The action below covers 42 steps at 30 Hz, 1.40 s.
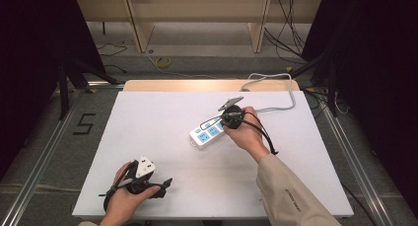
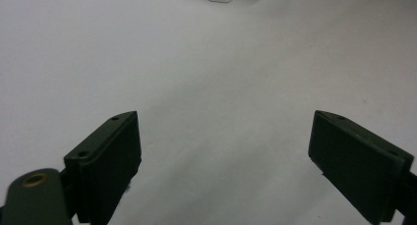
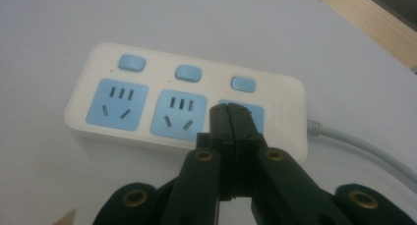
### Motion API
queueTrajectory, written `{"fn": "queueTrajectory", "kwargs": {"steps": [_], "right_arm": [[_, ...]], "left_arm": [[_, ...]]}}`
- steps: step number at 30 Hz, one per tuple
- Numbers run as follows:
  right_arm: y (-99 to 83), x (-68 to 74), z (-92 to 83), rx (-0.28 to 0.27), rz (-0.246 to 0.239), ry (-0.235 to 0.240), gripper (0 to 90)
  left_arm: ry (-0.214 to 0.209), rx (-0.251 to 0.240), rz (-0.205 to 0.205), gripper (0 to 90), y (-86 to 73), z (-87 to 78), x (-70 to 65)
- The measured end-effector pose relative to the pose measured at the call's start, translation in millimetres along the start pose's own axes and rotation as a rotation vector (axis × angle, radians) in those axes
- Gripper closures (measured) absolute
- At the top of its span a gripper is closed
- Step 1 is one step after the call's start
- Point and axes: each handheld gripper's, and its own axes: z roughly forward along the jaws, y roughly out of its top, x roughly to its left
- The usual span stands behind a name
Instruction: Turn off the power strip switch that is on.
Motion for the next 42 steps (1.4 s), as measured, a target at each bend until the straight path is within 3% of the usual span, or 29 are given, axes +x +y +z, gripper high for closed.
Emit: {"fn": "queueTrajectory", "kwargs": {"steps": [42], "right_arm": [[12.7, -7.0, 23.8, 0.026, 0.021, 0.001, 90.0]], "left_arm": [[0.000, -0.003, -0.002, 12.3, 0.0, 0.4, 0.2]]}}
